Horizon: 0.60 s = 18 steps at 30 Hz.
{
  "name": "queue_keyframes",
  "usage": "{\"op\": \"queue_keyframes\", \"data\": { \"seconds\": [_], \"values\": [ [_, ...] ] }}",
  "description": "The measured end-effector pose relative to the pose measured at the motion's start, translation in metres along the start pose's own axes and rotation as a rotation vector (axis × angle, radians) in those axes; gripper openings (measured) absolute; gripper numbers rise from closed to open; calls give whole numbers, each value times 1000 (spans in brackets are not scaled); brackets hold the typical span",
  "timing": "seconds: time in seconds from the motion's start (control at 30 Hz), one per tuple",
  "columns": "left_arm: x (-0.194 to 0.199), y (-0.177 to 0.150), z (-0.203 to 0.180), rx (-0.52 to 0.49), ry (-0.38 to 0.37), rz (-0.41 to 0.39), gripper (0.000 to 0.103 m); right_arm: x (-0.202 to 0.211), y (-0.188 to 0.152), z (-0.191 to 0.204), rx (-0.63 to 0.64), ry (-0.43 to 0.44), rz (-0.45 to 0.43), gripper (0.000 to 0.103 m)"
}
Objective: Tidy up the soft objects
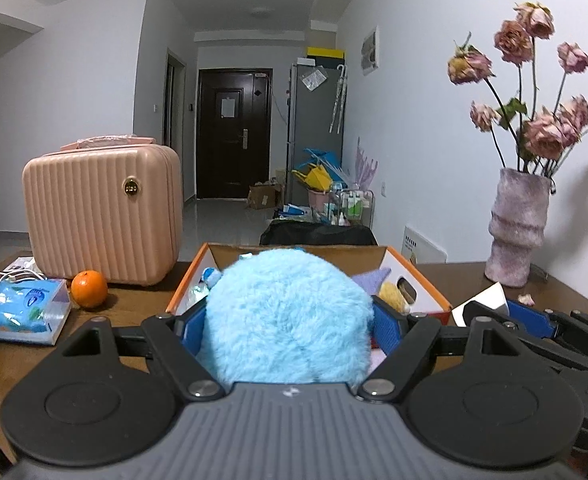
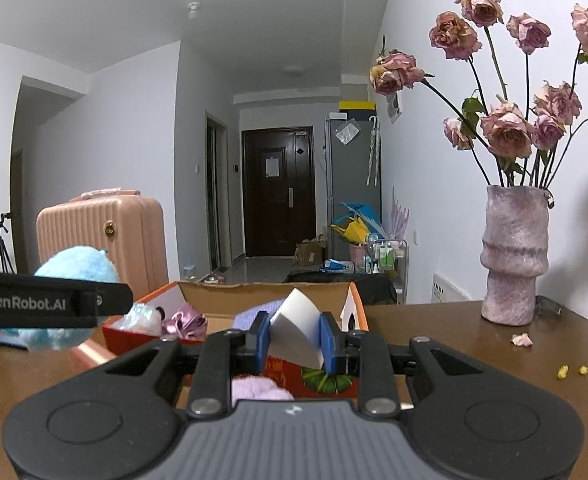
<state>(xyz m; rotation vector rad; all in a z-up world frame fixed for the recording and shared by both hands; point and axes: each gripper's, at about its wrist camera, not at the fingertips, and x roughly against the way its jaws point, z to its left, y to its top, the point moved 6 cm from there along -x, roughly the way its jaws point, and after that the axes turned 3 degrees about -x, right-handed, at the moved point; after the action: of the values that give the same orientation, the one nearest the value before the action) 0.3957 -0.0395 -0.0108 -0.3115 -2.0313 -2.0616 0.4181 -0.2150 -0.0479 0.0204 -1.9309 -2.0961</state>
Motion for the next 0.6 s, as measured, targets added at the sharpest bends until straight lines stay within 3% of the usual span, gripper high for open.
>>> {"op": "queue_keyframes", "data": {
  "seconds": [0.6],
  "values": [
    [-66,23,9,37,27,-2,80,-76,18,-8,-2,-24,-2,26]
  ]
}}
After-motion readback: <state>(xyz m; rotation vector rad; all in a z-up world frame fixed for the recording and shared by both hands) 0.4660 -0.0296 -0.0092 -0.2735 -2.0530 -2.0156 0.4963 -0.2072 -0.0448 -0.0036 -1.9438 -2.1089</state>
